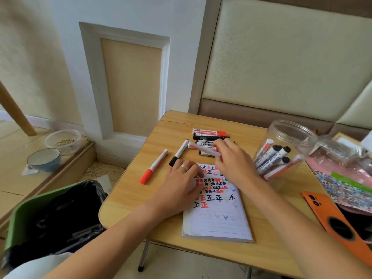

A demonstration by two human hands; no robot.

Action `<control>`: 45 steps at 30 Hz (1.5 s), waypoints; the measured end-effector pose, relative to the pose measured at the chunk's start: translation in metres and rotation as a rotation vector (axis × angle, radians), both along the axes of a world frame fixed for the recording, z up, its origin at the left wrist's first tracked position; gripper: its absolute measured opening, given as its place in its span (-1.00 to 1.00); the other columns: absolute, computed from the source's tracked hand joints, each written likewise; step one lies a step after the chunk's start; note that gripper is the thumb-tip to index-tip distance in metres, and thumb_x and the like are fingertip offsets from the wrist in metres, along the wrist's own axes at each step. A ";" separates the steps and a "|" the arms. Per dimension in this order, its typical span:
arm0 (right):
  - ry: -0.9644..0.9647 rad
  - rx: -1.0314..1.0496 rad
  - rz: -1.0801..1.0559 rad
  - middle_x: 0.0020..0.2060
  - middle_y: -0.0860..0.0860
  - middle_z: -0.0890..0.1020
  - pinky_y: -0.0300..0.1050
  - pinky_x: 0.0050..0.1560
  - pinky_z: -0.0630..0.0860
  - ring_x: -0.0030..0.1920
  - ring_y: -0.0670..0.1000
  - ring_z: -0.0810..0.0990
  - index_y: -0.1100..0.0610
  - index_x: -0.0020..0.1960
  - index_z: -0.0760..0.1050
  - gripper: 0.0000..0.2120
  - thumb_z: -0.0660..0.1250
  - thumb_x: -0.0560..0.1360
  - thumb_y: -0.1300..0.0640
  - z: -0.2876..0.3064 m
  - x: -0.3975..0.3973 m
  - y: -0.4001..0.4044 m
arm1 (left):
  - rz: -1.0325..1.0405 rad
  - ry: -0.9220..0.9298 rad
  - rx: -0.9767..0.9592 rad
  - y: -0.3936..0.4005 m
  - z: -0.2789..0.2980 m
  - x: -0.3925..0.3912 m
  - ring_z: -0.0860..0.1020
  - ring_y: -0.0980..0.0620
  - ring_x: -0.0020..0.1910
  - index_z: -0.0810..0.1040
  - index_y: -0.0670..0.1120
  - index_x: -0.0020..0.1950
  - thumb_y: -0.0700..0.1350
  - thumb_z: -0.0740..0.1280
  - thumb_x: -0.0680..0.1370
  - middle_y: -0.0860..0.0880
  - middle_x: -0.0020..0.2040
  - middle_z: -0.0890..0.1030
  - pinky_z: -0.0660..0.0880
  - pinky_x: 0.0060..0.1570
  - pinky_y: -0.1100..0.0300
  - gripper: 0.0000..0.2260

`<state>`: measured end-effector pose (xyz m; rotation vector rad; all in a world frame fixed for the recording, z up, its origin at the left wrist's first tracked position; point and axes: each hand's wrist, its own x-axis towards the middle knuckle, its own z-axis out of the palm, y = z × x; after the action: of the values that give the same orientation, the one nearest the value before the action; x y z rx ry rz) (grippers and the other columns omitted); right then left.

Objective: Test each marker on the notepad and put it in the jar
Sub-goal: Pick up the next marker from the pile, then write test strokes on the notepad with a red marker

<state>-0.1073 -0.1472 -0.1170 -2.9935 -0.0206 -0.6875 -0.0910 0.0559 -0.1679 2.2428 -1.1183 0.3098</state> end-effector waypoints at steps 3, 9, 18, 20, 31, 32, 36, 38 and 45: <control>-0.111 0.184 0.055 -0.04 -0.10 0.48 -0.13 -0.29 0.56 -0.26 -0.09 0.52 0.04 0.12 0.46 -0.86 0.32 0.58 0.16 0.000 -0.021 0.010 | -0.020 -0.014 -0.026 0.000 0.003 -0.002 0.33 0.07 0.18 0.49 0.00 0.23 0.01 0.32 0.63 0.07 0.20 0.49 0.36 0.20 0.18 -0.79; 0.074 1.063 0.091 -0.22 0.05 0.71 0.01 -0.09 0.69 -0.19 0.03 0.74 0.06 0.05 0.58 -0.92 0.41 0.58 0.19 -0.007 -0.061 0.031 | -0.024 -0.030 0.013 0.000 0.004 -0.004 0.39 0.05 0.14 0.49 -0.01 0.24 0.10 0.30 0.61 0.04 0.14 0.53 0.41 0.12 0.18 -0.72; 0.127 1.468 0.111 -0.10 0.13 0.73 -0.08 -0.20 0.63 -0.15 0.13 0.72 0.20 0.11 0.58 -0.84 0.43 0.58 0.15 -0.004 -0.075 0.025 | -0.015 0.004 0.039 0.000 0.004 -0.004 0.41 0.06 0.03 0.53 -0.03 0.11 0.08 0.21 0.63 0.05 0.05 0.52 0.42 0.01 0.17 -0.77; 0.054 1.495 0.073 -0.15 0.11 0.71 -0.11 -0.21 0.62 -0.19 0.10 0.69 0.23 0.10 0.56 -0.79 0.46 0.55 0.14 -0.001 -0.078 0.014 | -0.007 -0.003 0.045 0.000 0.003 -0.004 0.38 0.08 0.02 0.51 -0.02 0.12 0.04 0.22 0.66 0.06 0.06 0.51 0.40 0.01 0.18 -0.82; 0.178 0.261 0.213 -0.11 -0.17 0.61 -0.03 -0.05 0.55 -0.06 -0.10 0.57 -0.06 0.02 0.54 -0.90 0.36 0.57 -0.07 -0.003 -0.087 0.002 | -0.059 -0.057 0.123 0.001 0.006 -0.009 0.35 0.05 0.04 0.47 0.00 0.08 0.15 -0.06 0.70 0.08 0.09 0.46 0.38 0.07 0.06 -0.62; 0.170 0.187 0.219 -0.08 -0.16 0.60 0.01 -0.06 0.55 -0.04 -0.07 0.57 -0.05 0.06 0.54 -0.84 0.31 0.59 -0.11 -0.004 -0.087 0.007 | -0.068 -0.065 0.121 0.001 0.006 -0.009 0.36 0.04 0.04 0.47 0.00 0.08 0.16 -0.06 0.71 0.08 0.09 0.46 0.38 0.07 0.06 -0.61; 0.185 0.093 0.188 0.02 -0.07 0.61 0.07 -0.08 0.56 -0.01 0.05 0.59 0.01 0.16 0.51 -0.66 0.11 0.63 -0.17 -0.008 -0.085 0.019 | -0.081 -0.054 0.106 0.002 0.005 -0.006 0.38 0.07 0.06 0.49 0.00 0.08 0.17 -0.07 0.71 0.09 0.10 0.48 0.41 0.09 0.04 -0.59; 0.193 0.095 0.190 0.01 -0.08 0.61 0.05 -0.10 0.54 -0.04 0.06 0.59 -0.01 0.17 0.47 -0.70 0.11 0.65 -0.17 -0.010 -0.087 0.021 | -0.078 -0.063 0.115 0.001 0.005 -0.006 0.38 0.08 0.06 0.50 0.00 0.07 0.15 -0.06 0.70 0.08 0.10 0.49 0.42 0.09 0.05 -0.60; 0.205 0.114 0.210 -0.22 -0.16 0.46 -0.02 -0.25 0.39 -0.22 -0.02 0.44 -0.13 0.11 0.38 -0.89 0.16 0.68 -0.14 -0.008 -0.088 0.025 | -0.076 -0.087 0.108 0.001 0.006 -0.005 0.39 0.06 0.04 0.51 0.00 0.04 0.05 0.00 0.69 0.07 0.09 0.51 0.43 0.05 0.06 -0.69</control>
<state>-0.1950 -0.1218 -0.1246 -2.8801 -0.2700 -0.3466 -0.0963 0.0572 -0.1624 2.2921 -1.2908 0.3254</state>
